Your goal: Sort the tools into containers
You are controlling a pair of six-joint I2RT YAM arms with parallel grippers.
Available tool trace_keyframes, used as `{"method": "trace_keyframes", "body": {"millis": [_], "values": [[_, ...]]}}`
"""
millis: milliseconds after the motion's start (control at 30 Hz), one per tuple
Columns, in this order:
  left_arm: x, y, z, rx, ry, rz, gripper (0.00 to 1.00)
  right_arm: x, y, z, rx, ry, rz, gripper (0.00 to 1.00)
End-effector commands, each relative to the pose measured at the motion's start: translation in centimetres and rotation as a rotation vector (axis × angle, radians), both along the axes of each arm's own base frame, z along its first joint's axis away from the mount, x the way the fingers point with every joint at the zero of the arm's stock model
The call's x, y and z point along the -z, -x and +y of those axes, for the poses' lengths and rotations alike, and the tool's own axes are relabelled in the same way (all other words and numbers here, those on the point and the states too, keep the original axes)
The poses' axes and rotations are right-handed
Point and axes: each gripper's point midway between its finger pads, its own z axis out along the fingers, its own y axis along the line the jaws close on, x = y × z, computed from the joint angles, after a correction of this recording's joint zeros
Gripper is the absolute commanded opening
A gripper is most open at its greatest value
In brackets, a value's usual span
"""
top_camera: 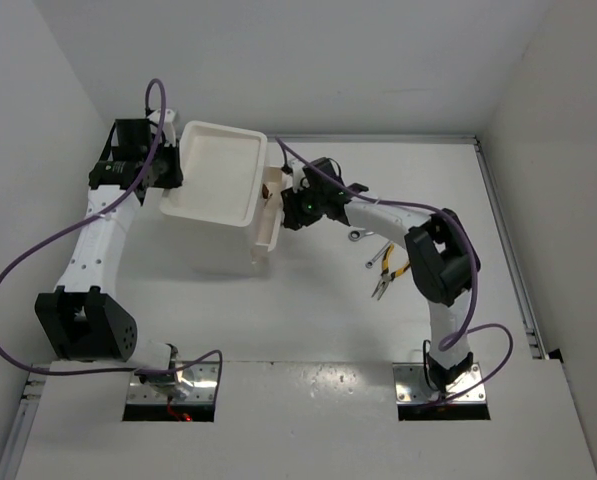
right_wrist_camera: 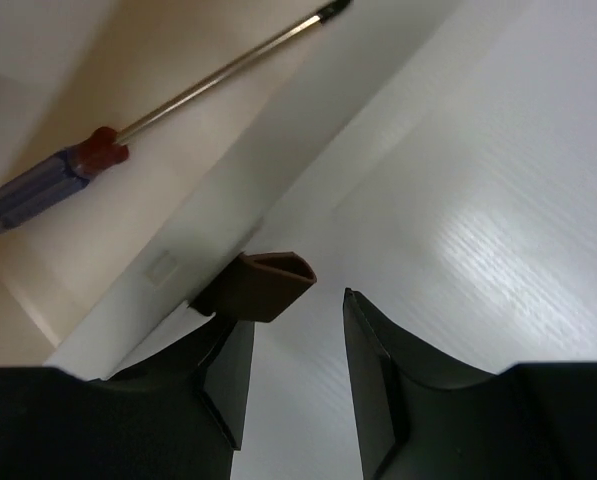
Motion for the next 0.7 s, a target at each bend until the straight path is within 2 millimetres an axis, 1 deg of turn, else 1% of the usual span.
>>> {"method": "trace_keyframes", "body": {"millis": [0,67,100,133,233,267,300,333,367,433,467,500,533,567,600,633,667], "values": [[0.8,1.3,-2.0,0.092,0.025,0.038,0.0,-5.3,-2.2,3.9,-0.117,-0.117,-0.263,0.41],[1.1,1.5,-2.4,0.102,0.025,0.047,0.0,-5.5,-3.0,3.8,-0.146,-0.111,-0.305,0.41],[1.1,1.5,-2.4,0.102,0.025,0.047,0.0,-4.7,-2.7,4.0,-0.16,-0.112,-0.285,0.41],[1.1,1.5,-2.8,0.111,0.025,0.047,0.0,-5.5,-3.7,4.1,-0.168,-0.125,-0.313,0.43],[1.5,1.4,-3.3,0.127,0.031,0.056,0.0,-5.5,-3.4,5.3,-0.216,-0.171,-0.291,0.44],[1.5,1.4,-3.3,0.127,0.031,0.056,0.0,-5.9,-3.2,5.6,-0.207,-0.202,-0.274,0.44],[1.5,1.4,-3.3,0.127,0.031,0.056,0.0,-5.6,-3.1,5.9,-0.201,-0.219,-0.254,0.44],[1.5,1.4,-3.3,0.127,0.031,0.056,0.0,-6.2,-2.8,6.3,-0.207,-0.249,-0.238,0.45],[1.5,1.4,-3.3,0.127,0.031,0.056,0.0,-6.0,-3.1,6.3,-0.195,-0.269,-0.221,0.45],[1.5,1.4,-3.3,0.127,0.031,0.056,0.0,-7.0,-2.8,7.1,-0.174,-0.343,-0.181,0.47],[1.5,1.4,-3.3,0.127,0.031,0.056,0.0,-6.8,-3.0,6.9,-0.16,-0.363,-0.161,0.48],[1.4,1.5,-3.4,0.134,0.036,0.056,0.0,-7.3,-3.0,7.3,-0.142,-0.399,-0.141,0.48],[1.4,1.5,-3.4,0.134,0.036,0.056,0.0,-7.7,-3.2,7.1,-0.137,-0.425,-0.129,0.48],[1.1,1.6,-3.4,0.134,0.036,0.047,0.0,-8.2,-3.1,7.3,-0.139,-0.449,-0.12,0.48],[1.1,1.6,-3.4,0.134,0.036,0.047,0.0,-8.2,-3.6,7.1,-0.119,-0.479,-0.1,0.49],[1.1,1.6,-3.4,0.134,0.036,0.047,0.0,-8.3,-3.1,7.3,-0.135,-0.496,-0.076,0.49],[1.1,1.6,-3.4,0.134,0.036,0.047,0.0,-8.4,-3.1,7.0,-0.133,-0.508,-0.061,0.49]]}}
